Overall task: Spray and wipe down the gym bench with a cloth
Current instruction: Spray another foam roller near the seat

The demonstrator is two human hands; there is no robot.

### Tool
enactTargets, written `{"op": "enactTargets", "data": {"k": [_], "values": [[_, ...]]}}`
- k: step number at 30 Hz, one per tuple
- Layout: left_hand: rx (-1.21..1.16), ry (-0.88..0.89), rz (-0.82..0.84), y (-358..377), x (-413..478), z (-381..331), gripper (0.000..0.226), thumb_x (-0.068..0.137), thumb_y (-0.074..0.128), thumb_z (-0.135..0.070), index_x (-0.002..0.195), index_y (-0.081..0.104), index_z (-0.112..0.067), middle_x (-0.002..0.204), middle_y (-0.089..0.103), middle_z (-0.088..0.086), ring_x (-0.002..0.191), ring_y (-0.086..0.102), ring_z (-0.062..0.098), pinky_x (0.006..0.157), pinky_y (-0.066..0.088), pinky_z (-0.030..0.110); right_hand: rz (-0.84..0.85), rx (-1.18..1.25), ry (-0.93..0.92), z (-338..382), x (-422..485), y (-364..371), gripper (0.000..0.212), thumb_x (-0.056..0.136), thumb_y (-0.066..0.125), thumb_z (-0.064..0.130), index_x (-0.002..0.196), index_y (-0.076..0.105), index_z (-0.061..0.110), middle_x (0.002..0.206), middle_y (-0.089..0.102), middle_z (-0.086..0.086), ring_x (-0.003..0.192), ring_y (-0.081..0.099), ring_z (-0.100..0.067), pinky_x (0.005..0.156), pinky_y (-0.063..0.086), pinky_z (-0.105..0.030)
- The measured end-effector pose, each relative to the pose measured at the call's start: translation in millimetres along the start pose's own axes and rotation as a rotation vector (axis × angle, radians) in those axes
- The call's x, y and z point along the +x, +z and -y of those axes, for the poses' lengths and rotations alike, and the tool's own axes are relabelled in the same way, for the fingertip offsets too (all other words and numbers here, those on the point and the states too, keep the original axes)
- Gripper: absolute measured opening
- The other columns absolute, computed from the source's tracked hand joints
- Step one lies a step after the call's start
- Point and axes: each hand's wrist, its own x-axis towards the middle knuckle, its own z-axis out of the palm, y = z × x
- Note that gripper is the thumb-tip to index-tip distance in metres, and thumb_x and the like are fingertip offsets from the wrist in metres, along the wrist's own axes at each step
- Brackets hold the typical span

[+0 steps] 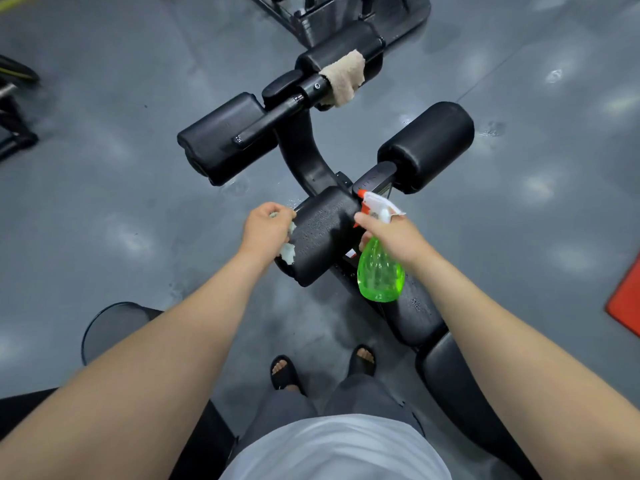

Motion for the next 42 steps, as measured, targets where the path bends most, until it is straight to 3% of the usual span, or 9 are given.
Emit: {"op": "enactTargets", "data": {"k": [4,10,15,20,25,27,32,37,42], "values": [[0.003,-0.003,-0.003,-5.9,4.3,6.7,0.014,0.091,0.056,-0.016,0.085,0.069,-0.014,0.072,0.062,-0.004,0.048,0.053,0.008,0.052,0.045,0.022,0.091,-0.083,0.094,-4.6,-1.1,-1.1,0.059,0.092,0.066,0.023,0.145,0.048,0.041,0.133,0.06,0.019,0.108,0.065,-0.01,0.082,0.054,-0.019],[0.154,0.018,-0.037,-15.4,7.8,11.5,0.014,0.085,0.056,-0.025,0.082,0.066,-0.016,0.067,0.065,-0.002,0.058,0.056,0.017,0.06,0.047,0.027,0.074,-0.314,0.142,14.0,-26.1,3.2,0.046,0.099,0.06,0.025,0.144,0.052,0.032,0.119,0.063,-0.001,0.082,0.065,-0.013,0.068,0.049,-0.013],[0.25,0.039,-0.009,-24.3,13.6,17.5,0.017,0.075,0.054,-0.024,0.076,0.062,-0.009,0.063,0.061,0.002,0.058,0.056,0.024,0.061,0.055,0.032,-0.034,-0.398,0.286,25.0,-40.0,4.9,0.028,0.086,0.056,0.027,0.11,0.067,0.036,0.092,0.067,0.006,0.064,0.067,-0.015,0.061,0.047,-0.025],[0.424,0.122,0.038,-28.2,10.3,24.6,0.013,0.082,0.056,-0.025,0.077,0.063,-0.016,0.075,0.067,0.002,0.067,0.062,0.024,0.067,0.053,0.031,-0.119,-0.492,0.304,29.2,-57.2,5.3,0.02,0.085,0.053,0.025,0.066,0.052,0.03,0.07,0.051,0.002,0.051,0.046,-0.018,0.055,0.036,-0.027],[0.598,0.282,0.111,-21.0,9.7,47.9,0.02,0.085,0.07,-0.043,0.099,0.063,-0.03,0.107,0.054,-0.009,0.091,0.062,0.018,0.084,0.053,0.036,-0.052,-0.509,0.257,31.9,-70.5,9.0,0.018,0.089,0.053,0.026,0.09,0.056,0.044,0.075,0.057,0.01,0.067,0.056,-0.015,0.058,0.039,-0.026],[0.657,0.309,0.15,-19.3,11.6,56.5,0.032,0.086,0.074,-0.046,0.112,0.064,-0.029,0.112,0.05,-0.011,0.096,0.059,0.016,0.089,0.05,0.035,-0.031,-0.535,0.241,32.2,-74.1,11.8,0.013,0.089,0.055,0.03,0.08,0.055,0.039,0.074,0.058,0.01,0.071,0.057,-0.017,0.059,0.039,-0.027],[0.617,0.281,0.101,-20.3,23.7,61.7,0.035,0.091,0.071,-0.041,0.123,0.065,-0.028,0.128,0.056,-0.003,0.113,0.059,0.022,0.098,0.049,0.04,0.009,-0.448,0.249,28.8,-79.4,23.0,0.019,0.089,0.059,0.025,0.093,0.064,0.042,0.075,0.062,0.012,0.056,0.067,-0.007,0.049,0.044,-0.015],[0.591,0.277,0.096,-25.8,28.0,62.3,0.037,0.091,0.071,-0.043,0.122,0.067,-0.025,0.127,0.057,0.0,0.116,0.058,0.022,0.098,0.047,0.035,-0.014,-0.474,0.291,30.0,-80.0,37.3,0.037,0.078,0.054,0.041,0.104,0.071,0.021,0.082,0.069,-0.003,0.064,0.07,-0.021,0.074,0.059,-0.04],[0.647,0.297,0.171,-28.1,26.7,66.3,0.052,0.08,0.079,-0.053,0.123,0.062,-0.029,0.124,0.052,-0.006,0.109,0.057,0.016,0.096,0.049,0.037,-0.061,-0.517,0.314,33.6,-79.6,42.1,0.047,0.069,0.048,0.054,0.091,0.07,0.018,0.081,0.07,-0.002,0.07,0.07,-0.025,0.076,0.058,-0.04]]}}
